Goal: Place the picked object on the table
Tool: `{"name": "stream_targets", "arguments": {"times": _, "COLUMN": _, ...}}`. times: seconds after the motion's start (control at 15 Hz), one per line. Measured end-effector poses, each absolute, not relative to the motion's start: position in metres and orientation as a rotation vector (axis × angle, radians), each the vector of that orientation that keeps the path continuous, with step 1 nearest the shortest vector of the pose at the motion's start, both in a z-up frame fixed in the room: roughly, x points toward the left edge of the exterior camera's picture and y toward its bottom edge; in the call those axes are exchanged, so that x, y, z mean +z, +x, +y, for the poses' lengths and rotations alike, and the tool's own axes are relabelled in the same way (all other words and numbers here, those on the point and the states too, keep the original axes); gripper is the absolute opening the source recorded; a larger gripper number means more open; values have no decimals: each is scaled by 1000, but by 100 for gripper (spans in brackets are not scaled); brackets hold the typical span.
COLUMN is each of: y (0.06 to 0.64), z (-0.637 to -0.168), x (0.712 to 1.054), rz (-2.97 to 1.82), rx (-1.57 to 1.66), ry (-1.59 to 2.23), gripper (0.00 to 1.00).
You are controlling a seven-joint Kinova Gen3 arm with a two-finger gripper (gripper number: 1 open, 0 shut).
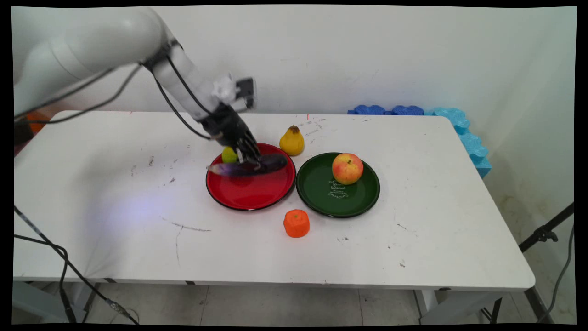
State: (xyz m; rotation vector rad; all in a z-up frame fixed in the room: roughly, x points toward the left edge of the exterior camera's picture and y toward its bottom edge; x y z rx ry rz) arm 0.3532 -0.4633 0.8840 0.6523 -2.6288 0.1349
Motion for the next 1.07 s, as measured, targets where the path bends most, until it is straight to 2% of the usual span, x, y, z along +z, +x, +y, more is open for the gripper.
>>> {"name": "stream_targets", "arguments": {"times": 0.27, "y": 357, "z": -443, "x": 952, "rz": -2567, "rx": 144, "ry": 610, "gripper": 0}}
{"name": "stream_targets", "arguments": {"times": 0.53, "y": 349, "z": -415, "x": 1000, "rz": -2525, "rx": 120, "ry": 591, "gripper": 0}}
{"name": "stream_targets", "arguments": {"times": 0.8, "y": 333, "z": -387, "x": 1018, "rz": -2500, "rx": 87, "ry": 575, "gripper": 0}}
{"name": "stream_targets", "arguments": {"times": 1.07, "y": 308, "z": -356, "x": 1010, "rz": -2489, "rx": 57, "ry": 554, "gripper": 0}}
